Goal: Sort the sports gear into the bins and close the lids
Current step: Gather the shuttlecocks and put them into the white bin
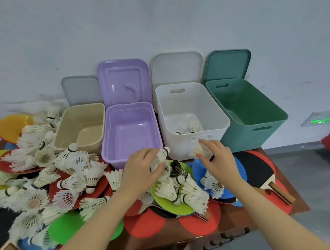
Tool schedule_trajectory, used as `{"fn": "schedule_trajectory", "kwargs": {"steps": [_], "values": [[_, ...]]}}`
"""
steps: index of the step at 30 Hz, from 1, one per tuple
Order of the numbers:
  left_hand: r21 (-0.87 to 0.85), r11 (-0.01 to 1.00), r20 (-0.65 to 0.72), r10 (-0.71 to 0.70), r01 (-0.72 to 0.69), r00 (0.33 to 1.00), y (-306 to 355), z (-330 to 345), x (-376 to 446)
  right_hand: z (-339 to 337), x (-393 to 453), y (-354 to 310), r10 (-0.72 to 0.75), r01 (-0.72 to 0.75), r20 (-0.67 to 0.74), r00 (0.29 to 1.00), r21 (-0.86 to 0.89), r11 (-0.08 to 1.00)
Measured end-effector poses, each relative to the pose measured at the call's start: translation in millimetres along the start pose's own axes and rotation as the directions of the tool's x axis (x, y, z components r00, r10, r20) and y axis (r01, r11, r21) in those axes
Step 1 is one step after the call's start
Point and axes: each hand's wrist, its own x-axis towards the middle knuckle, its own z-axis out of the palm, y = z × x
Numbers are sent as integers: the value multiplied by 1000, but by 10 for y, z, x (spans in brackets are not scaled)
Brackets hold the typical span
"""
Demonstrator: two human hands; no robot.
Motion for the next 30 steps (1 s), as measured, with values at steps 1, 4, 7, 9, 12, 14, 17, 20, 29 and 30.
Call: {"fn": "schedule_trajectory", "kwargs": {"steps": [1, 4, 7, 9, 12, 14, 17, 20, 29, 30], "values": [[1, 1000, -21, 12, -12, 1000, 26, -32, 84, -53, 62, -42, -11, 11, -23, 1000, 9, 1000], [-23, 999, -37, 38, -39, 999, 101, -69, 412, -225, 312, -120, -54, 55, -76, 996, 14, 998], [-49, 998, -26, 48, -49, 999, 195, -16, 823, -347, 630, -105, -55, 56, -106, 993, 10, 998], [-71, 996, -3, 46, -46, 999, 277, 54, 1094, -387, 852, -46, -41, 40, -115, 993, -8, 999], [-86, 996, 27, 38, -35, 999, 356, 192, 1487, -417, 1178, 80, -5, 4, -107, 994, -7, 1000], [-67, 997, 108, -21, 28, 994, 379, 281, 1697, -421, 1354, 173, 32, -33, -58, 998, -10, 999], [103, 991, 231, -110, 88, 967, 318, 407, 1833, -413, 1468, 310, 72, -70, 39, 997, -48, 996], [144, 987, 259, -109, 74, 960, 270, 417, 1717, -389, 1324, 392, 53, -52, 37, 998, -30, 998], [21, 1000, 159, 0, -4, 987, 107, 321, 857, -267, 437, 426, -12, 0, 162, 987, 78, 997], [22, 1000, 151, 12, -16, 988, 96, 314, 744, -256, 344, 427, 3, -19, 204, 979, 76, 997]]}}
